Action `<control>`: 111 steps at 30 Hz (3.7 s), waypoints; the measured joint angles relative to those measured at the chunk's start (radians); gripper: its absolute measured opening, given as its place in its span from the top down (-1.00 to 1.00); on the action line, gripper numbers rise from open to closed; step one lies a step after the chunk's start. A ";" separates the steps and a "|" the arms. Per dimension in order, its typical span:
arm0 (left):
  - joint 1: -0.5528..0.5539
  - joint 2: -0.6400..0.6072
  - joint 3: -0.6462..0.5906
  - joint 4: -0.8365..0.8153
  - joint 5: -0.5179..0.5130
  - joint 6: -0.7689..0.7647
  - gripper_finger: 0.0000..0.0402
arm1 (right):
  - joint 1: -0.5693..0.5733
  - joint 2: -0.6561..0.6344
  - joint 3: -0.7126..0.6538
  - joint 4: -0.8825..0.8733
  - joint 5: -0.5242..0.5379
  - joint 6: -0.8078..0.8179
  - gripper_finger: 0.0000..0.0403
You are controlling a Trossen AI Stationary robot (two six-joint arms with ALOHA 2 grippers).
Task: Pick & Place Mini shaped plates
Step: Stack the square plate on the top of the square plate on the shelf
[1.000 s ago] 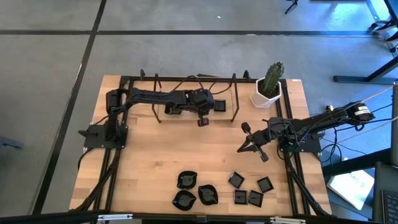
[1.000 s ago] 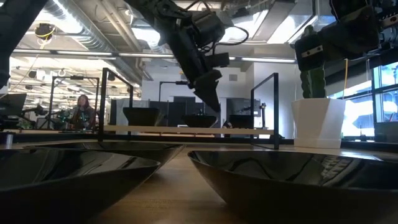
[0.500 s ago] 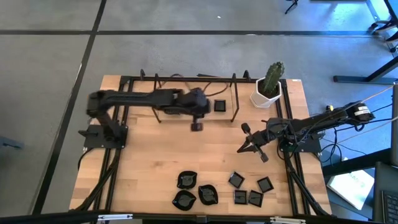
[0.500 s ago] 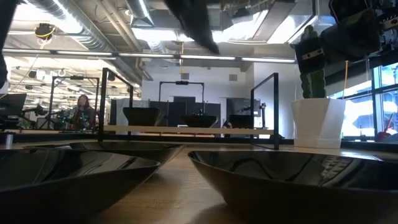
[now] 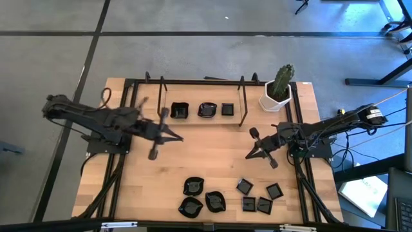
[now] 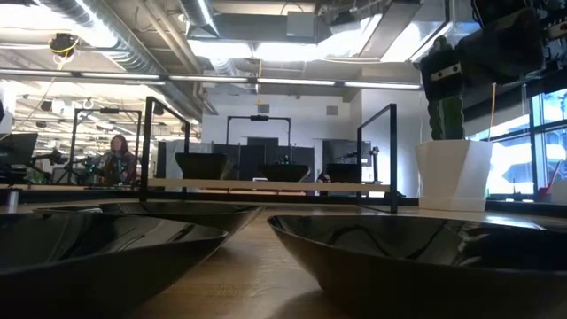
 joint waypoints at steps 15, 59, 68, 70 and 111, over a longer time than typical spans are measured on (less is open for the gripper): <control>0.028 -0.428 -0.642 0.583 -0.057 0.123 0.99 | -0.002 -0.012 0.129 -0.003 0.001 -0.087 0.93; 0.027 -0.496 -0.658 0.323 -0.264 0.068 0.94 | 0.000 0.154 0.129 0.017 0.072 -0.153 0.93; 0.027 -0.496 -0.658 0.323 -0.264 0.049 0.97 | 0.000 0.159 0.129 0.014 0.070 -0.151 0.93; 0.027 -0.496 -0.658 0.323 -0.264 0.047 0.97 | 0.000 0.159 0.129 0.014 0.070 -0.151 0.93; 0.027 -0.495 -0.659 0.298 -0.266 0.060 0.98 | 0.345 0.310 0.726 -1.174 0.506 0.087 0.95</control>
